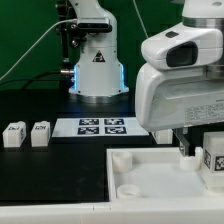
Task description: Assemble one leg
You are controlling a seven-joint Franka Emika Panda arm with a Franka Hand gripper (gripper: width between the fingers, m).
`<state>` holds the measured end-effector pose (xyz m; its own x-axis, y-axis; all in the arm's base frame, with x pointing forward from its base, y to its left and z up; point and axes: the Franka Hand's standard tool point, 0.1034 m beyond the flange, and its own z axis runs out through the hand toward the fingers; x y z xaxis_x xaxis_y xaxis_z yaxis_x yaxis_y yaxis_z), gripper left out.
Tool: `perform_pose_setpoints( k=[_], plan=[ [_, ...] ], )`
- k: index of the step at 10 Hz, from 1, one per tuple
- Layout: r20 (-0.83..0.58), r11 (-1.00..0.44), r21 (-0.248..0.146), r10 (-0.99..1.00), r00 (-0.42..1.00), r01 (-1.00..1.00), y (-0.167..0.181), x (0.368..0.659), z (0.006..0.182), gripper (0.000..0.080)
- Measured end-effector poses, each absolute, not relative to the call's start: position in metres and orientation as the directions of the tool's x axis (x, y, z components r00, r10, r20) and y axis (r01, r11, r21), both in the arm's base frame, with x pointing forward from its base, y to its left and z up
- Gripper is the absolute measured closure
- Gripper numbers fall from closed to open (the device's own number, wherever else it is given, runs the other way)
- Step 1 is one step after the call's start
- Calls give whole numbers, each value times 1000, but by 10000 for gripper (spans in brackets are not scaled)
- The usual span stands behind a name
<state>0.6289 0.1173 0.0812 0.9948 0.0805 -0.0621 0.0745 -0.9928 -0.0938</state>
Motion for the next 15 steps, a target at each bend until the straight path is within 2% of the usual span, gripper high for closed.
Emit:
perform_pose_setpoints(
  k=[3, 5, 6, 7, 8, 11, 13, 15],
  plan=[
    [-62, -993, -93, 77, 995, 71, 115, 629, 80, 150],
    [-63, -993, -93, 76, 995, 70, 115, 629, 80, 394],
    [-65, -995, -92, 49, 997, 43, 115, 629, 80, 394],
    [-66, -995, -91, 35, 997, 28, 115, 629, 80, 508],
    [-71, -996, -88, -16, 997, -23, 115, 629, 80, 508],
    [-75, -907, -72, -409, 909, -414, 117, 631, 79, 508],
    [-98, -679, -117, -718, 689, -725, 114, 629, 79, 508],
    [-118, -476, -144, -862, 493, -867, 114, 626, 79, 506]
  ],
)
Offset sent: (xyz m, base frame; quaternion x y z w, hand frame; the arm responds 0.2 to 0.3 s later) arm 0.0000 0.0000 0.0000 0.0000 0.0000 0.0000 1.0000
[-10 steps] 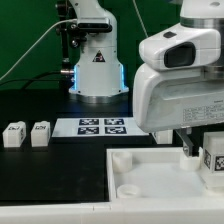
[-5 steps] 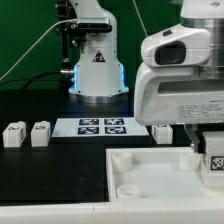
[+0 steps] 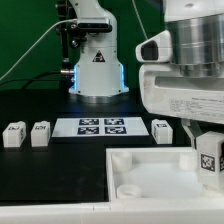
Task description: Assemble one leg
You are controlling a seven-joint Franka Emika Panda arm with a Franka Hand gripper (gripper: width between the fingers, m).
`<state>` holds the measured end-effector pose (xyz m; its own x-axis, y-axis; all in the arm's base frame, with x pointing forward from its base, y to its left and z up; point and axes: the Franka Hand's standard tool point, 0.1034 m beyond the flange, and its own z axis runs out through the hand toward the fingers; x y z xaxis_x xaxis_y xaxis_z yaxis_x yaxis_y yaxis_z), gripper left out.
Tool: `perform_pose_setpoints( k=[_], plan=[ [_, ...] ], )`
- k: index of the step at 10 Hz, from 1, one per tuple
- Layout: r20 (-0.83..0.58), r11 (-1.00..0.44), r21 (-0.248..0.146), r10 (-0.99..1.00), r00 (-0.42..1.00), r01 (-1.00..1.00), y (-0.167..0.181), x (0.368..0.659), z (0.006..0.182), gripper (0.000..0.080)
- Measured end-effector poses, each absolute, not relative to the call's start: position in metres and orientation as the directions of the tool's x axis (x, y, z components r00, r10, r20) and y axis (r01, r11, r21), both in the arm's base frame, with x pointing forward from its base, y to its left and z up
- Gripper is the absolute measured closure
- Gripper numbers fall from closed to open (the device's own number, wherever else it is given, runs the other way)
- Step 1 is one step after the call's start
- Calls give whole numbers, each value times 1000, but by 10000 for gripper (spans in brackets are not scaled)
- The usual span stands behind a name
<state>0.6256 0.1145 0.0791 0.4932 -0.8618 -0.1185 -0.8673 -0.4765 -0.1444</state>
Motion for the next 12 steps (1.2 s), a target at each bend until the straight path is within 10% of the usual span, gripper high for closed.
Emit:
perform_pose_setpoints(
  k=[7, 8, 10, 12],
  plan=[
    [-224, 191, -102, -961, -165, -976, 120, 628, 77, 506],
    [-220, 160, -108, -966, -134, -981, 119, 627, 76, 506],
    [-214, 124, -113, -972, -98, -986, 120, 627, 75, 256],
    [-145, -235, -122, -957, 251, -964, 123, 621, 73, 172]
  ],
)
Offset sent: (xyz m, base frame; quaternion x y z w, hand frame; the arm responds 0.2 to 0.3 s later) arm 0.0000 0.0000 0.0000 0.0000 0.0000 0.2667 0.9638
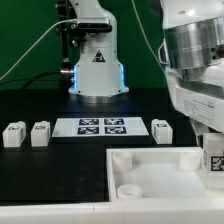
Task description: Assemble one leg
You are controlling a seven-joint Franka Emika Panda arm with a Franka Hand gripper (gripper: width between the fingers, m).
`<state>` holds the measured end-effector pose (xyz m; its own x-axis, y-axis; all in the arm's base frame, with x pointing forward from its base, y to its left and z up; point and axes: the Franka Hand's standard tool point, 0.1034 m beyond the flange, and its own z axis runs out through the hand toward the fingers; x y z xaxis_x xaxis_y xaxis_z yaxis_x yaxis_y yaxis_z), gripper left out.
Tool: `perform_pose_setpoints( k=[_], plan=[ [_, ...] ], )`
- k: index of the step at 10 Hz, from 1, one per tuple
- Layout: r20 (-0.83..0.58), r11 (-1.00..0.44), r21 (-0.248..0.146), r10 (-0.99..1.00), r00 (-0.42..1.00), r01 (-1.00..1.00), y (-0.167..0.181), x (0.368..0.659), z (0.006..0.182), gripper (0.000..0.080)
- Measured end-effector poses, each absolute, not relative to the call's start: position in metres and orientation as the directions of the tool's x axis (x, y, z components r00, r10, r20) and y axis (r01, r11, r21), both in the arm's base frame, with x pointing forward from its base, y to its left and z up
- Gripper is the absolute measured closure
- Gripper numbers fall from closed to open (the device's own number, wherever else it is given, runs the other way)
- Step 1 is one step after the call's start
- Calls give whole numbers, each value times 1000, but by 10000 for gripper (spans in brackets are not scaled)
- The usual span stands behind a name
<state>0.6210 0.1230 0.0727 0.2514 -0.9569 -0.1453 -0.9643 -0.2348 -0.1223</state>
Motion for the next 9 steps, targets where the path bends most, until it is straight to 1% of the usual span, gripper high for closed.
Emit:
perform_pose_setpoints(
  k=[1, 2, 4, 5, 6, 7, 8, 9],
  plan=[
    [-102, -408, -109, -903, 418, -907, 126, 622, 75, 156],
    [-87, -486, -125, -863, 497, -865, 125, 623, 75, 156],
    [-57, -659, -139, -740, 670, -739, 124, 623, 75, 151],
    [-33, -769, -133, -627, 778, -625, 122, 623, 76, 150],
    [0, -861, -110, -500, 866, -497, 120, 625, 77, 150],
    [40, -920, -100, -385, 922, -379, 119, 628, 77, 150],
    [75, -943, -105, -323, 943, -315, 117, 630, 76, 150],
    [66, -928, -108, -365, 929, -357, 118, 629, 76, 279]
  ],
)
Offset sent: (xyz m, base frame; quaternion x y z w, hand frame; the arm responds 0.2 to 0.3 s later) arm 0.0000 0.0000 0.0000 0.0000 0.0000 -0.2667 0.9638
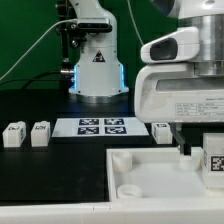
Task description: Assemble one leg
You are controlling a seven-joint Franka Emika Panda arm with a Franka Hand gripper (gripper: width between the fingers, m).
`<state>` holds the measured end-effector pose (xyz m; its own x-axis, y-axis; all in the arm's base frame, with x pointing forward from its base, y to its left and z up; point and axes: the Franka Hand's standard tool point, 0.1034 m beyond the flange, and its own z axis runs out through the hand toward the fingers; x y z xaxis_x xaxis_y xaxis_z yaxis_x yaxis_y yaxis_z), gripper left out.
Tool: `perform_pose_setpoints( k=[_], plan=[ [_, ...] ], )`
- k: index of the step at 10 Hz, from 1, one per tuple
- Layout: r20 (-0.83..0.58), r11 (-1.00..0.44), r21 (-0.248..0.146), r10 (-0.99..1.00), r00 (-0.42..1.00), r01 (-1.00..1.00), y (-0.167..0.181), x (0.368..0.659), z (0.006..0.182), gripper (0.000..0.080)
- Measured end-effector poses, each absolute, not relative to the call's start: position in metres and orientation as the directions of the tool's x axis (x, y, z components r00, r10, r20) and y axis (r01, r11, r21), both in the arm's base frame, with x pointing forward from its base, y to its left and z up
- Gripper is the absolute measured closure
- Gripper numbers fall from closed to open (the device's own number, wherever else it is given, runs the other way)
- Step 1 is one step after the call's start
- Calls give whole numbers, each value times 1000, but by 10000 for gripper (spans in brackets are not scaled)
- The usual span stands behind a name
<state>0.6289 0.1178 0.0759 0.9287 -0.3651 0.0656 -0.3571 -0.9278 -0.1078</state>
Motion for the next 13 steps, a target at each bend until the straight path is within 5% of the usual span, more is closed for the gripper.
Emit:
perform_pose_setpoints(
  k=[1, 3, 7, 12, 13],
  plan=[
    [66, -924, -109, -376, 924, -368, 118, 629, 76, 279],
    [55, -888, -115, -454, 889, -446, 118, 629, 76, 510],
    [0, -655, -136, -750, 661, -743, 117, 629, 75, 509],
    [-194, 70, -117, -980, -46, -991, 112, 628, 74, 508],
    [-190, 40, -121, -982, -16, -992, 112, 628, 73, 432]
  ],
)
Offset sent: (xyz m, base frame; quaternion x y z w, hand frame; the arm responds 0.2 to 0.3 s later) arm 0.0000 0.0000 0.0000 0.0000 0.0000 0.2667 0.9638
